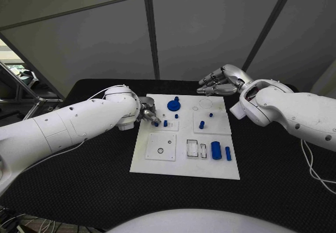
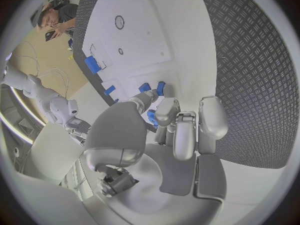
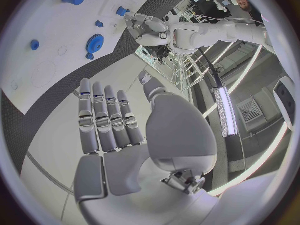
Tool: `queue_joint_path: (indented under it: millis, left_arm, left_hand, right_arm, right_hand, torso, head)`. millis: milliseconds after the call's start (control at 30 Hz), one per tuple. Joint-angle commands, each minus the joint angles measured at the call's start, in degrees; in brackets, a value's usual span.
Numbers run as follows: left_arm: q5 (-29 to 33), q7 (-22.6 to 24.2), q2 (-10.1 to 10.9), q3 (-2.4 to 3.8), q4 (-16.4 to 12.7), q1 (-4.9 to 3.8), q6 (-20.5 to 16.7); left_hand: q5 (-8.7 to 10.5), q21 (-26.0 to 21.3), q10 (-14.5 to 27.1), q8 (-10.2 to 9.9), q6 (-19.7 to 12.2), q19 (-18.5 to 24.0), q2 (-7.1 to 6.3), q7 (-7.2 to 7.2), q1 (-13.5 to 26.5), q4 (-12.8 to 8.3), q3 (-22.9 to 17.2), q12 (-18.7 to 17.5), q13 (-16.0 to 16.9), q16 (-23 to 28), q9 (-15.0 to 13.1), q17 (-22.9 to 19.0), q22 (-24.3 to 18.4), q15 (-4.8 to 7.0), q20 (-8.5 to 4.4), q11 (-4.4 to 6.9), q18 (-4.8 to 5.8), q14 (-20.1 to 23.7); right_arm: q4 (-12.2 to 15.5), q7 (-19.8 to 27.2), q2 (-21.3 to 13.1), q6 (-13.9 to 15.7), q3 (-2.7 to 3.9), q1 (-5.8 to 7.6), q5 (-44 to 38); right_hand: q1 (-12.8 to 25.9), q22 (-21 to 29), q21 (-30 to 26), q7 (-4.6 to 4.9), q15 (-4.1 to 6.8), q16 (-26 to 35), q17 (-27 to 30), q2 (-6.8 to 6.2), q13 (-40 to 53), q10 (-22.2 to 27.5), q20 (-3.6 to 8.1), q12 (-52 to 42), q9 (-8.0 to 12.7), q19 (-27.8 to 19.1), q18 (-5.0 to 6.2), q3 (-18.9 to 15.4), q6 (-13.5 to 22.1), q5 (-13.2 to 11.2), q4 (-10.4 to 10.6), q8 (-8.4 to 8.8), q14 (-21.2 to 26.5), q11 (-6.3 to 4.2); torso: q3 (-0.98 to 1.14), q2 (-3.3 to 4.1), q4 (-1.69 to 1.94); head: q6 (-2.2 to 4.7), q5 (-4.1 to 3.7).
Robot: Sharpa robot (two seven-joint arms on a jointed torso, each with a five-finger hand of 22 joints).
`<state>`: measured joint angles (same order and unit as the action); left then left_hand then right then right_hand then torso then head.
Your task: Assemble the parts on the task board
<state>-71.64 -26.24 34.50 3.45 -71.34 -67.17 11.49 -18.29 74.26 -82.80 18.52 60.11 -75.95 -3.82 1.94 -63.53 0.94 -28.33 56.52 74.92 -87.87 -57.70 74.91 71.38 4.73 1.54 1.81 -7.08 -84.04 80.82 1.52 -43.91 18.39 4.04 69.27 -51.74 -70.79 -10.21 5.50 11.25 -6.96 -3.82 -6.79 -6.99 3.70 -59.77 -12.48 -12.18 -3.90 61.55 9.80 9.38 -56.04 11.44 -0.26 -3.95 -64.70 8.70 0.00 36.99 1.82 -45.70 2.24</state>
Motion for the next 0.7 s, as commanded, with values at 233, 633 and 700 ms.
queue_joint_path:
  millis: [233,633,700]
  left_arm:
    - [0.4,-1.0,-0.3,-0.13,0.8,0.14,1.1]
    - [1.0,-1.5,-0.1,-0.14,1.0,0.25,0.0]
    - [1.1,-1.4,0.1,-0.13,0.9,0.29,-0.5]
  left_hand:
    - [0.82,0.2,-0.3,0.0,0.4,-0.8,-0.78,-0.67,1.8,-2.4,-3.3,0.0,1.4,-0.1,-0.1,12.9,0.4,0.53,-0.17,0.53,2.15,-5.3]
    - [8.96,0.0,-0.1,-0.1,1.4,-1.3,-3.03,-0.97,4.8,3.7,0.5,-0.4,1.2,0.3,-0.1,12.5,0.8,0.75,-0.40,0.78,2.26,-5.2]
    - [10.95,0.0,-0.1,-0.2,1.5,-1.4,-3.39,-0.90,5.6,5.1,1.5,-0.3,1.3,0.3,-0.1,12.5,0.8,0.73,-0.40,0.74,2.27,-5.2]
  right_arm:
    - [0.0,0.7,0.0,-0.3,0.04,0.12,0.2]
    - [0.0,0.8,0.0,-0.3,0.04,0.12,0.2]
    - [0.0,0.8,0.0,-0.3,0.04,0.12,0.2]
  right_hand:
    - [-0.2,0.1,-0.3,0.25,0.12,0.1,0.1,0.55,-0.1,0.5,-0.23,-0.3,0.1,0.3,0.55,0.0,0.0,0.2,-0.2,0.26,0.1,0.10]
    - [-0.1,0.1,-0.3,0.25,0.11,0.2,0.1,0.55,-0.1,0.5,-0.23,-0.3,0.1,0.3,0.55,0.0,0.0,0.2,-0.2,0.27,0.2,0.11]
    - [-0.1,0.2,-0.4,0.26,0.11,0.2,0.2,0.54,-0.1,0.6,-0.23,-0.3,0.1,0.3,0.55,0.0,0.0,0.2,-0.2,0.27,0.2,0.12]
  torso:
    - [-0.03,-0.01,0.07]
    - [-0.04,-0.08,0.09]
    - [-0.03,-0.08,0.10]
  head:
    - [-0.10,-0.12]
    - [0.03,-0.13]
    - [0.06,-0.11]
